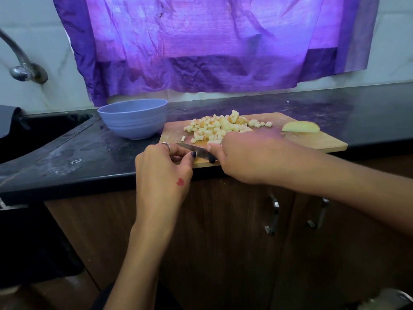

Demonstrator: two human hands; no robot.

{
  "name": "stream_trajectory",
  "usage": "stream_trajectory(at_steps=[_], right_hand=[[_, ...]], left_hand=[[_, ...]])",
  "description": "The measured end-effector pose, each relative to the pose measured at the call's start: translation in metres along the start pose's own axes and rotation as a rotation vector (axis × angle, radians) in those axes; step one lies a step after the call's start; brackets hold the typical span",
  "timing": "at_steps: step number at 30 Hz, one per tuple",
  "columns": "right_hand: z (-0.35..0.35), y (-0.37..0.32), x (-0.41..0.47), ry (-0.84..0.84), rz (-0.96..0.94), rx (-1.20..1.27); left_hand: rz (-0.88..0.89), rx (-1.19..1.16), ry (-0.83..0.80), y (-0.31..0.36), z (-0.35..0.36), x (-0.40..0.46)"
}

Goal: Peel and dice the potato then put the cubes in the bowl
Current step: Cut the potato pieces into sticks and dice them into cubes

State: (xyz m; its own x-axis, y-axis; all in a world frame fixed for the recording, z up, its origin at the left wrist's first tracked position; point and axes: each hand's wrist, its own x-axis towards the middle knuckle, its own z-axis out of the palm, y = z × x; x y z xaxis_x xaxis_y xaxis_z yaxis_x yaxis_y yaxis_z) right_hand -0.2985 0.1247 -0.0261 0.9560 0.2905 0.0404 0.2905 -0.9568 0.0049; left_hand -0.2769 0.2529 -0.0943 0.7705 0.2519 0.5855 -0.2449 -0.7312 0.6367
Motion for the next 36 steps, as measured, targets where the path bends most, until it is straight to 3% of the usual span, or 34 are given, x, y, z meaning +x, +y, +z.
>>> stream_trajectory(at_steps=[4, 9, 21, 29, 36], right_hand=[[-0.001, -0.002, 0.004, -0.030, -0.002, -0.050], [-0.002, 0.008, 0.001, -0.002, 0.055, 0.099], [-0.003, 0.001, -0.015, 0.026, 0.106, 0.337], [-0.002, -0.003, -0.015, 0.002, 0.065, 0.165], [-0.003, -0.008, -0.015, -0.021, 0.078, 0.154]], left_hand=[[-0.007, 0.000, -0.012, 0.000, -0.001, 0.000], [0.013, -0.008, -0.053, -0.003, -0.004, -0.002], [0.116, -0.019, 0.038, -0.010, -0.006, -0.017], [0.182, 0.037, 0.089, -0.016, 0.005, -0.026], [0.195, 0.038, 0.093, -0.018, 0.007, -0.028]])
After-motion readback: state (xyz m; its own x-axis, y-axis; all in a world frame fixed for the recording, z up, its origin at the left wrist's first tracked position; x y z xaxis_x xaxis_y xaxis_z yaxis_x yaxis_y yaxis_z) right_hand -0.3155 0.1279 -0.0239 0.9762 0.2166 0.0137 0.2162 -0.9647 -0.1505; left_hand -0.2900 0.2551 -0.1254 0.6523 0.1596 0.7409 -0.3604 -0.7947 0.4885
